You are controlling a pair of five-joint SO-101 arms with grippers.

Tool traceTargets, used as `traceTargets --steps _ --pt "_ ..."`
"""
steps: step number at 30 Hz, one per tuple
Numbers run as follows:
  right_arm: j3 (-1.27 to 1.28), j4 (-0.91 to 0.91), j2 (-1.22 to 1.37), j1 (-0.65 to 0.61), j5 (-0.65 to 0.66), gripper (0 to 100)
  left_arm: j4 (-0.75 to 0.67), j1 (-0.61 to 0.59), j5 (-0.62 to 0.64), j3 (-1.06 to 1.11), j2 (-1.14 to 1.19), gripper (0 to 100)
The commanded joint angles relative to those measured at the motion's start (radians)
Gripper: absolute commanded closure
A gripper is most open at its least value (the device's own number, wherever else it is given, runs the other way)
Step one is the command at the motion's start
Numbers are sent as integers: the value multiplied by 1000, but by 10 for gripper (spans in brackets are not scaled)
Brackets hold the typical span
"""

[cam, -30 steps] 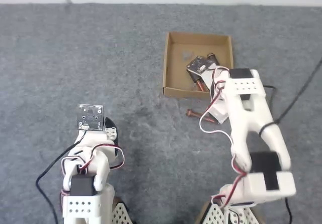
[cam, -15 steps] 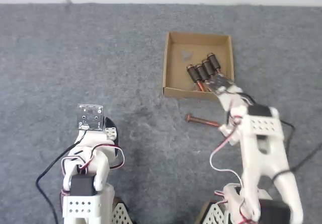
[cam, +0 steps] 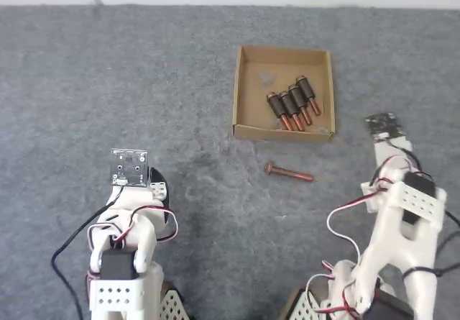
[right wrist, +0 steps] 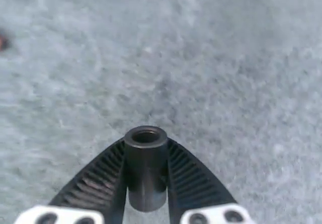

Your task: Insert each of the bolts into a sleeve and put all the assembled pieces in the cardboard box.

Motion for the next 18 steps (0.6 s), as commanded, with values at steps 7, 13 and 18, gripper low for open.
traceTargets --steps 7,13,18 --pt "-74 -71 124 171 -117 930 -3 -6 -8 -12 -12 979" --pt "-129 -82 197 282 -120 924 -2 -6 -8 -12 -12 980" --pt "-133 -74 200 300 -117 924 -2 -6 -8 -12 -12 980"
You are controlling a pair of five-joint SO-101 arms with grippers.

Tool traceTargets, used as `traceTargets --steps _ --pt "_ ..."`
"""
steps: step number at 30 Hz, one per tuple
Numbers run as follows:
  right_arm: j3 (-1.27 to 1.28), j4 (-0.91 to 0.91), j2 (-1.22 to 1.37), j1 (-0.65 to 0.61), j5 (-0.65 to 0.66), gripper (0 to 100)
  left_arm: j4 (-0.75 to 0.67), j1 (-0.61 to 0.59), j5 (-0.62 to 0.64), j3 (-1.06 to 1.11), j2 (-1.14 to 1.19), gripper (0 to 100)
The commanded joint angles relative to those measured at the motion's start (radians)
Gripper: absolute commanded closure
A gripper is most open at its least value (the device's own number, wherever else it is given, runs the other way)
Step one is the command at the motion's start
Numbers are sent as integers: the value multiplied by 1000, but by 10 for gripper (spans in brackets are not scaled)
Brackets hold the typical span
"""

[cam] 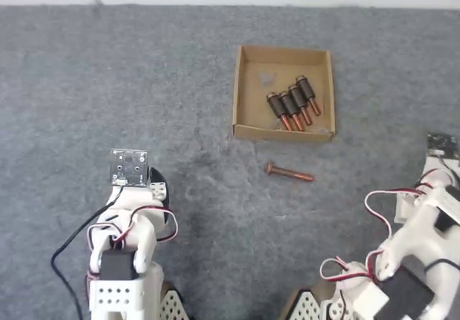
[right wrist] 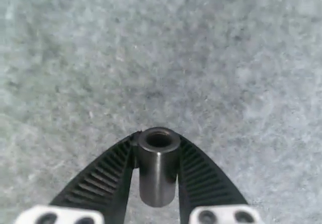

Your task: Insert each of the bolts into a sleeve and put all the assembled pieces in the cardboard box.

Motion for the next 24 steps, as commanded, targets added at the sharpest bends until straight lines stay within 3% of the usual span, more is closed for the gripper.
traceTargets --steps 1,4,9,13,24 --pt "-61 -7 -10 13 -6 924 -2 -6 -8 -12 -12 980" --pt "-61 -5 -10 13 -3 922 0 -6 -8 -12 -12 980" --pt "-61 8 -10 13 64 838 0 -6 -8 -12 -12 980" --pt "-61 21 -10 13 117 853 0 -6 -8 -12 -12 980" --pt "-52 -16 16 36 112 853 0 -5 -8 -12 -12 980"
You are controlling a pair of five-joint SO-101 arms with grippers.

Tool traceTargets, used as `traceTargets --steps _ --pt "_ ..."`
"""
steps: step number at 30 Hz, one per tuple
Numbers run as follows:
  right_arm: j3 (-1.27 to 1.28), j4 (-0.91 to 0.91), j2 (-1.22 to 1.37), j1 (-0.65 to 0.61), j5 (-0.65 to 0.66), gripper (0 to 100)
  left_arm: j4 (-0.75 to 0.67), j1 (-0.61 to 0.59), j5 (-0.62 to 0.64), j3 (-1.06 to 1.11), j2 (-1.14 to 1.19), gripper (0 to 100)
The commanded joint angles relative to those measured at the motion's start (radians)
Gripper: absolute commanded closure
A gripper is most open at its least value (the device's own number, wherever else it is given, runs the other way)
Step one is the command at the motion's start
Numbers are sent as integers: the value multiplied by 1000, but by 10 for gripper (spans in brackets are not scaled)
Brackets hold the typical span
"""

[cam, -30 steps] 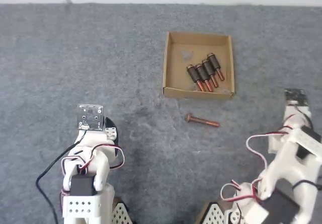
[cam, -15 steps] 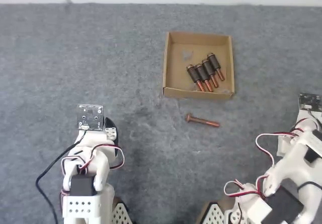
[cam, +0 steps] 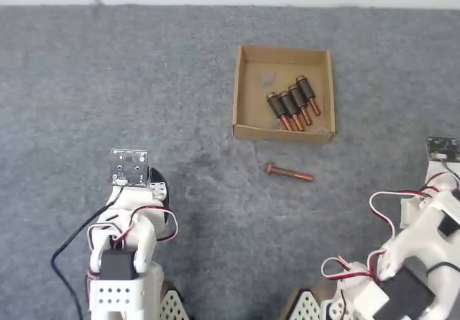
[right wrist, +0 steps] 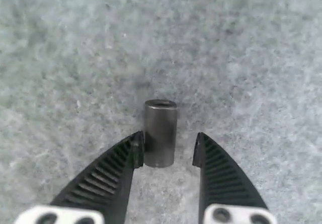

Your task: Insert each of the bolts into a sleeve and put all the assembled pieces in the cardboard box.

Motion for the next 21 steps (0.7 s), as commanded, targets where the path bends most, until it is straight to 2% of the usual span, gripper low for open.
traceTargets --steps 1,5,12,18,21 --pt "-49 -13 15 -8 -2 853 0 -5 -8 -12 -12 980" --pt "-52 -61 62 -28 -64 854 0 -5 -8 -12 -12 980" --pt "-54 -140 150 -31 -63 856 2 -5 -8 -12 -12 980" --pt "-55 -153 154 -31 -63 985 2 -5 -8 -12 -12 980" --pt "-55 -140 134 -30 -64 991 2 -5 -8 -12 -12 980"
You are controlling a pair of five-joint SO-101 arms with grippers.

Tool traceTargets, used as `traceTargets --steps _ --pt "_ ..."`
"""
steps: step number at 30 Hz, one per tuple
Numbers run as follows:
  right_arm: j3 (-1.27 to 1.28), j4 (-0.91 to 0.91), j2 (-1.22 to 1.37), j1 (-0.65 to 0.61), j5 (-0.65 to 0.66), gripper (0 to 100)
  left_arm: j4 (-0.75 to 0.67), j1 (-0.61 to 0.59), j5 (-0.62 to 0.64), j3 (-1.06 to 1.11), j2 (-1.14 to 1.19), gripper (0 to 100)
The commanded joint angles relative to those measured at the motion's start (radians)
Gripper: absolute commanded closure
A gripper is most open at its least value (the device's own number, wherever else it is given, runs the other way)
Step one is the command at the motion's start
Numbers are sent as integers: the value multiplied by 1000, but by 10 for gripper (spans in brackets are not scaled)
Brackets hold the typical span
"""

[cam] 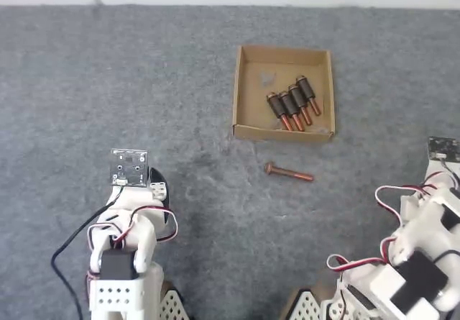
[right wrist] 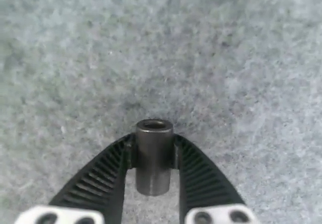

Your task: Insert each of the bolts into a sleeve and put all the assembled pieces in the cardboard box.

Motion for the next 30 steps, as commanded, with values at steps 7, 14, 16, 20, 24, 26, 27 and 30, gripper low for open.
traceTargets --steps 7,14,16,20,24,26,27,30 --pt "-26 259 -182 -30 -18 993 2 -3 -8 -12 -12 980" --pt "61 344 -346 -194 -295 993 -21 2 -2 -12 -12 980" --pt "91 346 -366 -254 -382 993 -29 2 -2 -12 -12 980" --pt "149 314 -369 -395 -514 993 -29 3 -2 -12 -12 980" --pt "213 229 -372 -420 -546 993 -91 40 0 -12 -12 982" --pt "226 222 -377 -420 -546 993 -175 52 11 -15 -9 991" --pt "229 222 -378 -420 -546 993 -219 57 38 -24 -6 991" --pt "230 206 -375 -420 -546 993 -252 81 129 -96 8 991"
